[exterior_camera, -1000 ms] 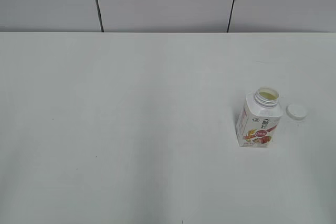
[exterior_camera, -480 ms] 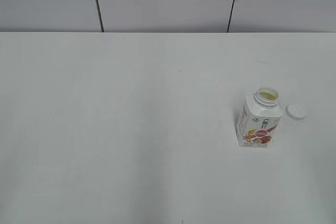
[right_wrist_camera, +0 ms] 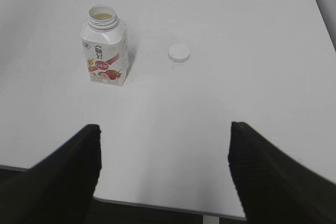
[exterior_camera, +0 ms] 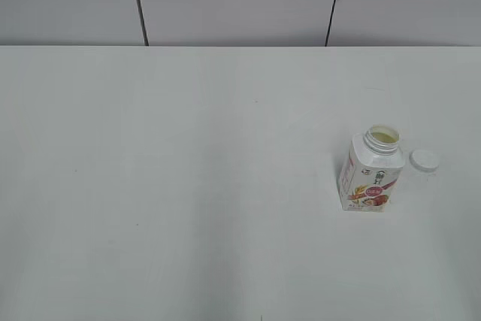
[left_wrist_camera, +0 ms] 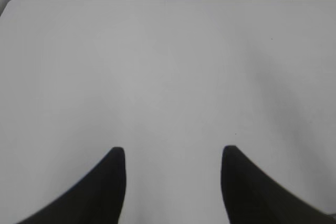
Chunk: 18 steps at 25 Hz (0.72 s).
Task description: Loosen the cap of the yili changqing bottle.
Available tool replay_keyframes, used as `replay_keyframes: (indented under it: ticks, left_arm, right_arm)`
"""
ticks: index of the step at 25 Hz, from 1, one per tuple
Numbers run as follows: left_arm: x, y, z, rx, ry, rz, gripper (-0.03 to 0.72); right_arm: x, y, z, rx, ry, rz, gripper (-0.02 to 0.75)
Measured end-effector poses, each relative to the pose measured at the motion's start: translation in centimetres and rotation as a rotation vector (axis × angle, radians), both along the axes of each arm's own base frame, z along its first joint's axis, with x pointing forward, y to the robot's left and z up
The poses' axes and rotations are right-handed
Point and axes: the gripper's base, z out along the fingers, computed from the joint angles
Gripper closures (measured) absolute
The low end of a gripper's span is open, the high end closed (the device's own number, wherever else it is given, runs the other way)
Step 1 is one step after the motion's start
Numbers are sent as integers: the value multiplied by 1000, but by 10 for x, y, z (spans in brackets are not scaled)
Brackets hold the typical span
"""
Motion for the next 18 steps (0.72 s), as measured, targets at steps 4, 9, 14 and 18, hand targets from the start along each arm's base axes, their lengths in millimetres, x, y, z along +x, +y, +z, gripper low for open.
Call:
replay_keyframes:
  ticks: [4, 9, 14, 18]
  left_arm:
    - [0, 0, 0, 0, 0, 0, 328]
    - [0, 0, 0, 0, 0, 0, 348]
    - [0, 0, 0, -1, 0, 0, 370]
    - [0, 0, 0, -1, 0, 0, 380]
  right_arm:
    - [0, 0, 0, 8, 0, 2, 145]
    - [0, 1, 0, 10, 0, 3, 145]
    - [0, 1, 0, 11, 0, 4, 145]
    - [0, 1, 0, 12, -1, 4, 145]
